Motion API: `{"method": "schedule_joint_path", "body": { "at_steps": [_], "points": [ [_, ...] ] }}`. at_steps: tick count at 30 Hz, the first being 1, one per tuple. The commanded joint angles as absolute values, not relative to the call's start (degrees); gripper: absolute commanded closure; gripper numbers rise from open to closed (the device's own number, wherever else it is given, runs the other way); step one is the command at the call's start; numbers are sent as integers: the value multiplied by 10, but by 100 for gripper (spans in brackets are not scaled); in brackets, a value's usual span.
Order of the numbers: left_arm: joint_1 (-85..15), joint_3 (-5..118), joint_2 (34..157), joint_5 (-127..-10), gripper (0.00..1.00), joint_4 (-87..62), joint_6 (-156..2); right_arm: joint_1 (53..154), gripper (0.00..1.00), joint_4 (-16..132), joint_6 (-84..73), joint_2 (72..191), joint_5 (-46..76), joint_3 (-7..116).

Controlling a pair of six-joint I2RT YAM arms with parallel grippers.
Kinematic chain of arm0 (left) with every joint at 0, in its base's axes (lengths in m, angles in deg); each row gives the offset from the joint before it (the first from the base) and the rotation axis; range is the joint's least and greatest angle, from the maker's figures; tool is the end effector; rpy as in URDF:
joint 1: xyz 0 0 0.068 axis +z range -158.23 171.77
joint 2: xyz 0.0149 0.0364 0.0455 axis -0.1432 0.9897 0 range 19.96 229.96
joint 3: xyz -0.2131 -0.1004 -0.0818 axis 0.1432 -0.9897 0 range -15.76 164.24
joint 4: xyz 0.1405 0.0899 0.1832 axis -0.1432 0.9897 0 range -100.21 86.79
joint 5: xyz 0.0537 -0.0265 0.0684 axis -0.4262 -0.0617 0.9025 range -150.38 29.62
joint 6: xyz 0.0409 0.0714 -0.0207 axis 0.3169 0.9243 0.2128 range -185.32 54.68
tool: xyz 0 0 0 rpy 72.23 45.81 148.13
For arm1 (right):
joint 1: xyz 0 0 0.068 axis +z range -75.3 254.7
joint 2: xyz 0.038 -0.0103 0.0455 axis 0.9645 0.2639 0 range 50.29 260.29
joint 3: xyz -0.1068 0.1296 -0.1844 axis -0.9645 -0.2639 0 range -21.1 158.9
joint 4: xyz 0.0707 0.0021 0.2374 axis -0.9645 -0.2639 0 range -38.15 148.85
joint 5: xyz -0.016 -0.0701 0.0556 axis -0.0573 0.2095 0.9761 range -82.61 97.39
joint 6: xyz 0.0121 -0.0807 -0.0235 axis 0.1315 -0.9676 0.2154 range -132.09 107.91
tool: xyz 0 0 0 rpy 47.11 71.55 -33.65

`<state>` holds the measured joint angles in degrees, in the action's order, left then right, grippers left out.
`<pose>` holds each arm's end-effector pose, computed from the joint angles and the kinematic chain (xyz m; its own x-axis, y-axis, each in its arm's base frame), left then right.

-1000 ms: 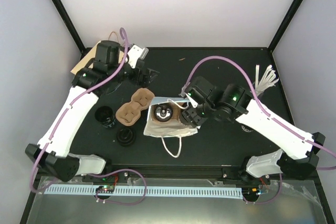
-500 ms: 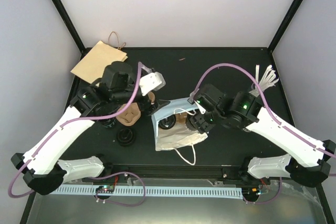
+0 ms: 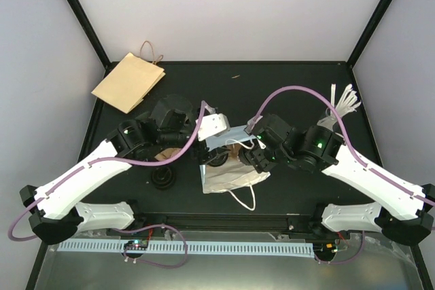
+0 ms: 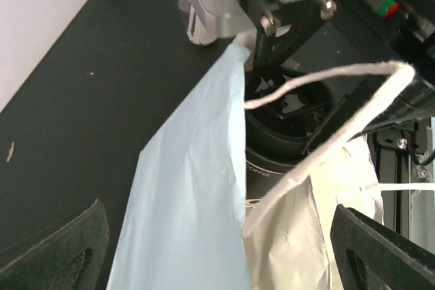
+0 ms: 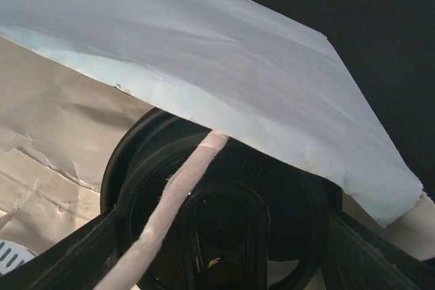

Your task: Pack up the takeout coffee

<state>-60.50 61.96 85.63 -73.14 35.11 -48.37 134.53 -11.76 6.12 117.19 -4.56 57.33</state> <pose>0.1440 -0.2130 0.3582 -0.0633 0.5465 -0.8350 0.9438 0.3047 0.1279 0.1215 0.1781 0.3128 -0.6572 -0.5220 -0.5437 -0.6179 0.7862 -0.0080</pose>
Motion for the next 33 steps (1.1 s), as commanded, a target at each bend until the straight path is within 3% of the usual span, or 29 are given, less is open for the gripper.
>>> {"method": "schedule_joint_path", "body": {
  "at_steps": [1, 17, 28, 33],
  "points": [
    [-625, 598, 855, -707, 9, 332, -498, 1350, 39, -86, 70, 1160, -66, 568],
    [-633, 528, 833, -630, 37, 215, -562, 1354, 39, -71, 82, 1148, -92, 549],
    [-633, 512, 827, -691, 39, 149, -577, 1354, 39, -61, 86, 1141, -96, 541],
    [-633, 510, 830, -693, 47, 123, -587, 1354, 39, -55, 86, 1139, -101, 536]
  ]
}}
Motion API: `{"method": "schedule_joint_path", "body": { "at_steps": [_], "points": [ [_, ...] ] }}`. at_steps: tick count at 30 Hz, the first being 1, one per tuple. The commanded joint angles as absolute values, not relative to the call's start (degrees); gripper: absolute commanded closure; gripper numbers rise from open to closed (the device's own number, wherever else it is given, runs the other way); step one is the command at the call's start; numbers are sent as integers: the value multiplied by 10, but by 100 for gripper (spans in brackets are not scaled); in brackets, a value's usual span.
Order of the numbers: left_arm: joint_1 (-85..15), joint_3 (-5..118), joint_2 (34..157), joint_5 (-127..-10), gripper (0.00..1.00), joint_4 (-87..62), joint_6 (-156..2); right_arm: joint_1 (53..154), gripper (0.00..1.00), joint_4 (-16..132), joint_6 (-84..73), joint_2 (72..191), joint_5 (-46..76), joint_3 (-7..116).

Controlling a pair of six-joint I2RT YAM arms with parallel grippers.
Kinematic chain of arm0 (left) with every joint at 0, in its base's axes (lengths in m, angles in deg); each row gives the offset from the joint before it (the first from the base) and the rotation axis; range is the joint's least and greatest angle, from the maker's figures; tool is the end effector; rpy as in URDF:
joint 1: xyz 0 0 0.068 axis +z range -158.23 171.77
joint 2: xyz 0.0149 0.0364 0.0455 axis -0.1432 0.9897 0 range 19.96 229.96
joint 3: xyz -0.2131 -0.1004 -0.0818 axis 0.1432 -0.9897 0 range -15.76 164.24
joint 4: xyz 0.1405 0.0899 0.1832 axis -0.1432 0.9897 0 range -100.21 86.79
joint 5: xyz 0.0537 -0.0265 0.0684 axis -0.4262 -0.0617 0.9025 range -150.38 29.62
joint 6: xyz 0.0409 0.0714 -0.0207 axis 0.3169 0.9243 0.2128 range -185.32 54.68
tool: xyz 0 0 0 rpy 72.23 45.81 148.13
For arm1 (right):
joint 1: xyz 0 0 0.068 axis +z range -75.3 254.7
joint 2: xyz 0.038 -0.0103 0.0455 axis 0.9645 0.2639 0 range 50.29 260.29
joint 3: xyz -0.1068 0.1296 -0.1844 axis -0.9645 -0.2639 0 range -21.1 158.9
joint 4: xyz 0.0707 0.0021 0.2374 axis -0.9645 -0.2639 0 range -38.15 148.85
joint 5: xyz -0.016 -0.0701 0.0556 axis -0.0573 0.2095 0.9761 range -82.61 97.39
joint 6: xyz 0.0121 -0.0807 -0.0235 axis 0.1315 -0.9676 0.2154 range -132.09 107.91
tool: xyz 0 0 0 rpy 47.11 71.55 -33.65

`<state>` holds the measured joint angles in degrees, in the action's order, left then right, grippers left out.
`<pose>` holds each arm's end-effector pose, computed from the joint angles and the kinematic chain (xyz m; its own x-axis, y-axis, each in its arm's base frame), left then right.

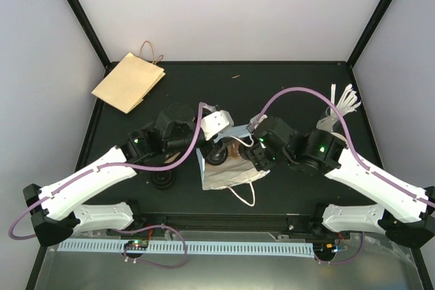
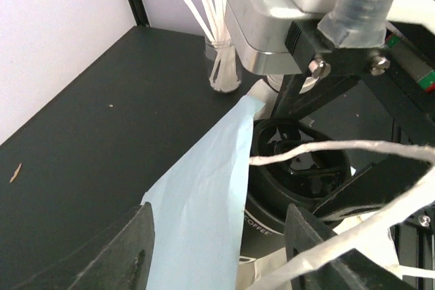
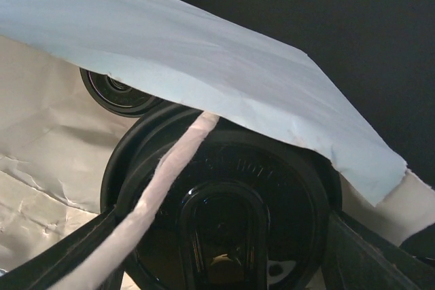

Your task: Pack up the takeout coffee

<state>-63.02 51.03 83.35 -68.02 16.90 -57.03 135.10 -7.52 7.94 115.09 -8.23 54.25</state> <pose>0.1501 -0.2299 0.3419 -0.1026 0.3932 -0.9137 0.9042 0.4197 0.0791 0.1239 0.1772 0.3109 -0.6452 -0.4677 -0.6041 -0.5765 0.8169 -0.0167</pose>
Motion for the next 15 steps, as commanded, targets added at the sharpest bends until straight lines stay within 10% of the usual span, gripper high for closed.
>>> {"method": "schedule_joint_path", "body": {
  "at_steps": [1, 15],
  "points": [
    [-633, 510, 831, -689, 50, 118, -591, 1354, 39, -54, 86, 1138, -102, 535],
    [-633, 516, 827, -645, 98, 95, -626, 1355, 39, -28, 97, 1110, -128, 501]
  ]
}}
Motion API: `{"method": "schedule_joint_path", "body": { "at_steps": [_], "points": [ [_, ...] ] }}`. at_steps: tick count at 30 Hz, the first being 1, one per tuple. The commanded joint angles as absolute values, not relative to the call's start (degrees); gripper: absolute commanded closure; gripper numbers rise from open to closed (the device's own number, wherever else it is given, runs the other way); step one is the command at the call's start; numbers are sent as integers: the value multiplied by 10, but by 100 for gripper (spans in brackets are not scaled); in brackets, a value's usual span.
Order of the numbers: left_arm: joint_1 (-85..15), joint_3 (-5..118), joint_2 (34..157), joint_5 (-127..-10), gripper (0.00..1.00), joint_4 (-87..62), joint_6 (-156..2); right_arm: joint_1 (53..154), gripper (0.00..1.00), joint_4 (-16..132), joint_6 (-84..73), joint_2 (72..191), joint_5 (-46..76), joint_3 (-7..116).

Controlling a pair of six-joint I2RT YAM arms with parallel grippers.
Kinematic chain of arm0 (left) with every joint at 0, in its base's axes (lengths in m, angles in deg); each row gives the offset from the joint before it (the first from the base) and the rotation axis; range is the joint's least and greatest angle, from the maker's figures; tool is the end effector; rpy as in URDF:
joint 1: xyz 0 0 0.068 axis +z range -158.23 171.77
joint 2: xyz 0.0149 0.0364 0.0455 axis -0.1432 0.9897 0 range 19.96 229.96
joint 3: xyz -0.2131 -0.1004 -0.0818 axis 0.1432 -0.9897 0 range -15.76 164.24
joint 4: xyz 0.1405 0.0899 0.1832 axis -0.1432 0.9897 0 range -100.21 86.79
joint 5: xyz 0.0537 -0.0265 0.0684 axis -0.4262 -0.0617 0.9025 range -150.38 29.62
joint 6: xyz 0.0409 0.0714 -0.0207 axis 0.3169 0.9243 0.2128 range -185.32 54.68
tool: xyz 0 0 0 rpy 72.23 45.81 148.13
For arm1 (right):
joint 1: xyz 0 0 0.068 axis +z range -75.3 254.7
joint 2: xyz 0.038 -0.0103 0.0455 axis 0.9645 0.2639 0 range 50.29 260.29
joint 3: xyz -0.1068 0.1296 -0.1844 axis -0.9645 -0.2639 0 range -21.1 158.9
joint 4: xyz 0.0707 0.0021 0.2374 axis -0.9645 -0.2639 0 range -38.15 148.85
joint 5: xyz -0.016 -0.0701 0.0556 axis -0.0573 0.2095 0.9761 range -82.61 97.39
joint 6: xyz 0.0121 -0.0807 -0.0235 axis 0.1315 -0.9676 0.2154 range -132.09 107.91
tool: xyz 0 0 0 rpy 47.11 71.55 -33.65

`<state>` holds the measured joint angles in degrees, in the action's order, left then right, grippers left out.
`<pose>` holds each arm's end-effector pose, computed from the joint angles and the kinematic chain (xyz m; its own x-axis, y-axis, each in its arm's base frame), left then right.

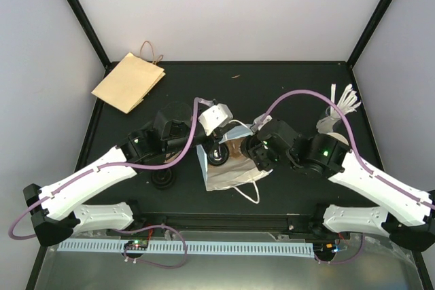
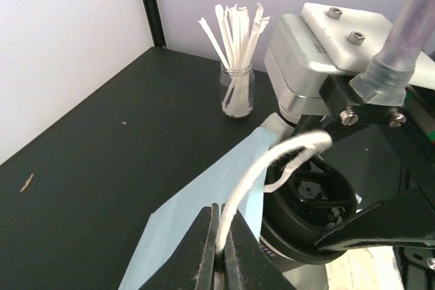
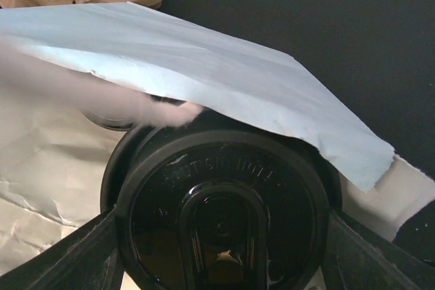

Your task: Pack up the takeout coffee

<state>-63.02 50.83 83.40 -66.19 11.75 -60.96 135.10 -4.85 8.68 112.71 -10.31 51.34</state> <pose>0.1551 -0.2329 0.3527 -0.1194 0.3004 -0.9463 0.8797 0.4739 0.0395 0.1241 0.1724 0.3083 -0.6344 -0.4325 -0.6407 -0.5502 0.8348 -0.0189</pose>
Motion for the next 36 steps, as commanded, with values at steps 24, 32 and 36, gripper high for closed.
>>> {"method": "schedule_joint_path", "body": {
  "at_steps": [24, 32, 36],
  "points": [
    [-633, 554, 853, -625, 98, 125, -718, 1415, 40, 75, 60, 1083, -194, 425],
    [-633, 544, 841, -642, 98, 121, -713, 1465, 39, 71, 68, 1122, -254, 416],
    [-633, 537, 833, -658, 98, 119, -710, 1496, 39, 83, 67, 1127, -270, 401]
  ]
}}
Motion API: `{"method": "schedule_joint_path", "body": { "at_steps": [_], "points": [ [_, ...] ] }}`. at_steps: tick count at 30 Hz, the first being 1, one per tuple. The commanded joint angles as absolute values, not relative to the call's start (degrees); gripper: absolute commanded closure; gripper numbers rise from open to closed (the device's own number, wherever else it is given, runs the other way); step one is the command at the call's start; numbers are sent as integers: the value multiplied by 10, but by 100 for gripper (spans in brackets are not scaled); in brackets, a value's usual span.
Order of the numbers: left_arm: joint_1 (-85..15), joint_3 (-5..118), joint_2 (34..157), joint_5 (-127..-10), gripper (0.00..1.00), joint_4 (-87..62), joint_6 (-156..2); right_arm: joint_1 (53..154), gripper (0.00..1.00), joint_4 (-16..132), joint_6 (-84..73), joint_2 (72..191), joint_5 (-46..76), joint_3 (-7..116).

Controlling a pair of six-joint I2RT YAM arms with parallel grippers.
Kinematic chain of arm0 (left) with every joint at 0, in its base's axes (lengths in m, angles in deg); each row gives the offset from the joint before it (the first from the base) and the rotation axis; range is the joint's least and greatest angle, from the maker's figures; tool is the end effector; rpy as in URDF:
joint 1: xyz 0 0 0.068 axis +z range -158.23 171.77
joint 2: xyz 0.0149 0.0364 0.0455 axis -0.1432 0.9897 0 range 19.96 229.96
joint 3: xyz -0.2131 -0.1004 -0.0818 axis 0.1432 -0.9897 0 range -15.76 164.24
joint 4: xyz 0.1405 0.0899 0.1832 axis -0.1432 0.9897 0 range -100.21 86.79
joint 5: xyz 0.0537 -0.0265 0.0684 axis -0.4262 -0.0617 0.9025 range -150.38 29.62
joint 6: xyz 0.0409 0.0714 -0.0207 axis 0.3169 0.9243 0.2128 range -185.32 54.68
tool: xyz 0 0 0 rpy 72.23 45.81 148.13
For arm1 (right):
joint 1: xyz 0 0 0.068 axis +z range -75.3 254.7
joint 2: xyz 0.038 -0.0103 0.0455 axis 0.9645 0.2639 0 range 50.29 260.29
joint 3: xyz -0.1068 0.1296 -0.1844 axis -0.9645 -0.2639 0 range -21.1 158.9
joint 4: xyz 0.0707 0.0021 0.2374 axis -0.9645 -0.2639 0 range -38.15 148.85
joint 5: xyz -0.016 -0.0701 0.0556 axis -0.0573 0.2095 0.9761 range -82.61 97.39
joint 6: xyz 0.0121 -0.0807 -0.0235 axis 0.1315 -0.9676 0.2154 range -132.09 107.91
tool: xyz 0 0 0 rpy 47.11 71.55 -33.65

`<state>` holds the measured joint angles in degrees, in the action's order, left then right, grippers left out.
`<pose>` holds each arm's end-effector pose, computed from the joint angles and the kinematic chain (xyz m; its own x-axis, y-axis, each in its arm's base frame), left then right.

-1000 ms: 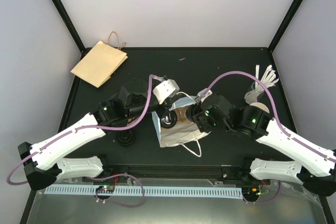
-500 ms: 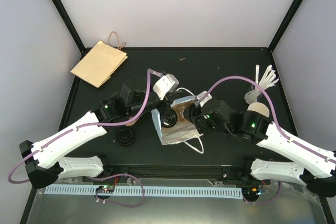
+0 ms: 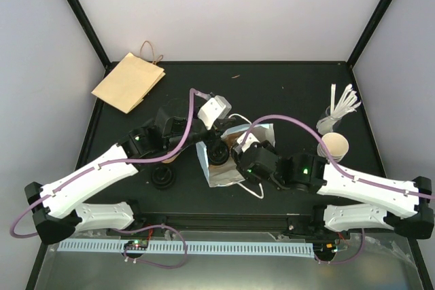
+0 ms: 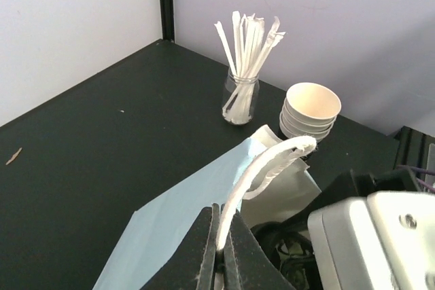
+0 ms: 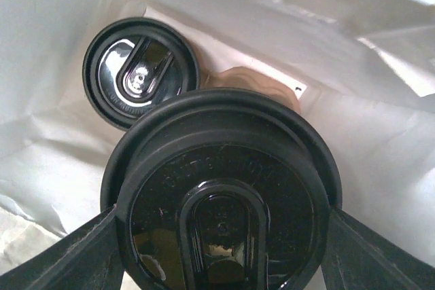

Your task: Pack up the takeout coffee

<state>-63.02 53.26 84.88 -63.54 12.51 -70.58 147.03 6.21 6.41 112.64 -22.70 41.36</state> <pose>0.1606 -0.2348 0.3595 -0.2609 0.2110 -0.9420 0.8254 0.5547 -0.1044 0.1035 0.2013 0.2764 -0.4607 -0.5415 -0.7032 -0.6176 0.7646 -0.1842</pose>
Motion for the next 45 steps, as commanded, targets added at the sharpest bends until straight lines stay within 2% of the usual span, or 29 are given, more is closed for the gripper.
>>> {"method": "schedule_joint_path", "body": {
  "at_steps": [1, 8, 24, 32, 38, 45],
  "points": [
    [-633, 536, 830, -662, 99, 120, -709, 1505, 39, 89, 65, 1127, -271, 397],
    [-633, 527, 810, -703, 98, 152, -688, 1523, 43, 81, 42, 1149, -272, 396],
    [-633, 474, 736, -723, 99, 195, -642, 1628, 44, 8, -8, 1234, -325, 467],
    [-633, 466, 717, -732, 98, 203, -623, 1630, 42, 18, -37, 1229, -350, 465],
    [-633, 462, 702, -731, 98, 216, -608, 1631, 38, 44, -114, 1239, -347, 440],
    [-633, 456, 692, -738, 99, 231, -597, 1631, 41, 48, -183, 1249, -336, 441]
  ]
}}
